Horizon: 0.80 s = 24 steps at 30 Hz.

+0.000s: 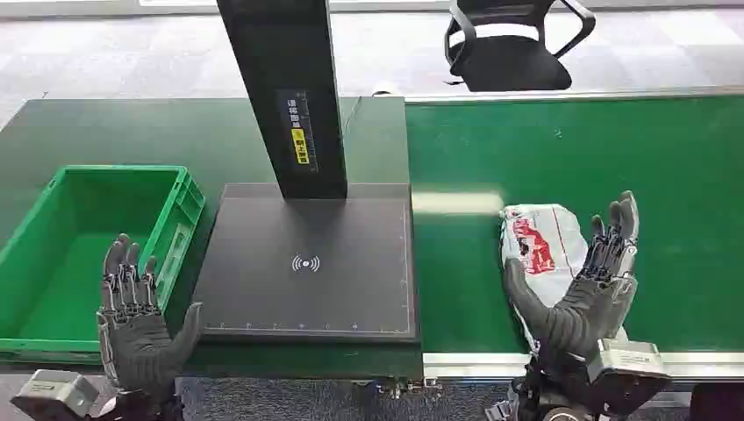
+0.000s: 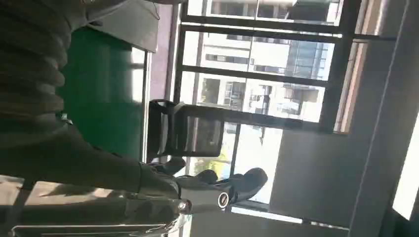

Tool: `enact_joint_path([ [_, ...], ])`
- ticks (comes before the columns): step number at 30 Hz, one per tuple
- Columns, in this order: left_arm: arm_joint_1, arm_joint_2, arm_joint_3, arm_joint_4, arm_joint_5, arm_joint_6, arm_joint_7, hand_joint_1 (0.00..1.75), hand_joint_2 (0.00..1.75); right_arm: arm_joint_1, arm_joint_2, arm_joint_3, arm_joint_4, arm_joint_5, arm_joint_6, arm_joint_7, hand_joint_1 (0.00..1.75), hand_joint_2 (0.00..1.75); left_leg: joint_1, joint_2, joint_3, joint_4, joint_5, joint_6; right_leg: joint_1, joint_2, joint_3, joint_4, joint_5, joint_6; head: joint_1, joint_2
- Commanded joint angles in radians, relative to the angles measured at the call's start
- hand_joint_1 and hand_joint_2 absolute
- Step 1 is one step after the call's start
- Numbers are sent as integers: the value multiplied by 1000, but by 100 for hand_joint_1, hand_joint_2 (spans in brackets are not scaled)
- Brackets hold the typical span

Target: Moved the parcel from conveyor to table for the left to box.

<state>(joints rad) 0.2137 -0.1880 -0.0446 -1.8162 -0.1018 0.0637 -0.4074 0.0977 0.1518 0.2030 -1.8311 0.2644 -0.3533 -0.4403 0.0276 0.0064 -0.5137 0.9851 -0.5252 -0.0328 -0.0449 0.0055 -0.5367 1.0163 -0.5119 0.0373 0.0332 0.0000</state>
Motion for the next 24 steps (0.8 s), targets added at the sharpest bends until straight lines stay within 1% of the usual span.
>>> enact_joint_path([
  [1,21,-22,39,4,-20,-5,24,0,175,29,-10,-61,143,73,4,146,0,175,1,0,1,-1,0,1,1,0,1,-2,1,-2,0,0],
  [2,23,-20,42,3,-24,-8,26,0,175,42,-25,-86,189,315,-53,271,0,175,1,-1,1,-3,1,2,2,-1,2,-4,2,-4,0,0],
  [3,23,-19,47,3,-27,-11,28,0,175,51,-18,-108,202,420,-56,331,0,175,1,-1,2,-2,1,2,2,-1,3,-4,1,-3,0,0],
  [4,17,-17,51,6,-33,-27,35,0,175,65,-9,-158,215,568,-27,434,0,175,1,-2,2,-2,1,2,2,-2,3,-3,1,-2,0,0],
  [6,5,-21,60,17,-41,-52,42,0,175,90,6,-233,203,681,24,489,0,175,1,-2,1,-2,1,2,2,-3,2,-4,1,-3,0,0],
  [8,-15,-19,59,36,-46,-68,45,0,175,105,26,-319,187,767,117,514,0,175,1,-5,-1,-2,2,3,2,-5,2,-4,2,-3,0,0],
  [9,-23,-14,56,43,-48,-74,47,0,175,104,20,-350,185,815,182,543,0,175,1,-4,-1,-2,2,2,1,-4,1,-3,1,-3,0,0],
  [10,-26,-12,56,46,-48,-75,47,0,175,102,18,-363,187,820,190,540,0,175,0,-3,-1,-1,1,2,1,-3,1,-2,1,-2,0,0],
  [11,-27,-10,56,47,-48,-78,48,0,175,98,10,-375,191,865,210,565,0,175,1,-4,-1,-2,2,3,2,-4,0,-3,2,-4,0,0],
  [12,-28,-8,55,48,-47,-82,49,0,175,95,7,-390,189,874,231,573,0,175,0,-3,-1,-1,1,2,1,-3,0,-2,1,-3,0,0],
  [14,-27,-4,55,48,-45,-88,50,0,175,88,-9,-415,197,883,266,578,0,175,0,-3,-1,-2,2,2,1,-3,0,-3,2,-4,0,0],
  [16,-29,0,53,51,-43,-92,50,0,175,81,-22,-439,200,887,289,580,0,175,0,-2,0,-1,1,2,1,-2,0,-2,1,-2,0,0],
  [17,-29,2,52,53,-41,-95,50,0,175,76,-28,-447,205,886,303,578,0,175,0,-2,-1,-2,2,3,1,-3,0,-3,2,-4,0,0],
  [18,-29,4,51,55,-39,-97,50,0,175,73,-36,-455,209,875,328,570,0,175,0,-2,0,-1,1,2,1,-2,0,-2,1,-3,0,0],
  [19,-29,4,51,55,-39,-97,50,0,175,73,-36,-455,209,875,328,570,0,175,0,-1,0,-1,1,2,0,-2,0,-2,1,-2,0,0],
  [21,-30,8,49,60,-34,-104,47,0,175,70,-57,-474,227,840,382,551,0,175,0,-1,0,-1,1,2,1,-2,0,-2,1,-3,0,0],
  [24,-32,9,50,65,-28,-109,43,0,175,60,-75,-506,252,794,412,525,0,175,0,-1,0,-1,1,2,1,-2,0,-3,1,-3,0,0],
])
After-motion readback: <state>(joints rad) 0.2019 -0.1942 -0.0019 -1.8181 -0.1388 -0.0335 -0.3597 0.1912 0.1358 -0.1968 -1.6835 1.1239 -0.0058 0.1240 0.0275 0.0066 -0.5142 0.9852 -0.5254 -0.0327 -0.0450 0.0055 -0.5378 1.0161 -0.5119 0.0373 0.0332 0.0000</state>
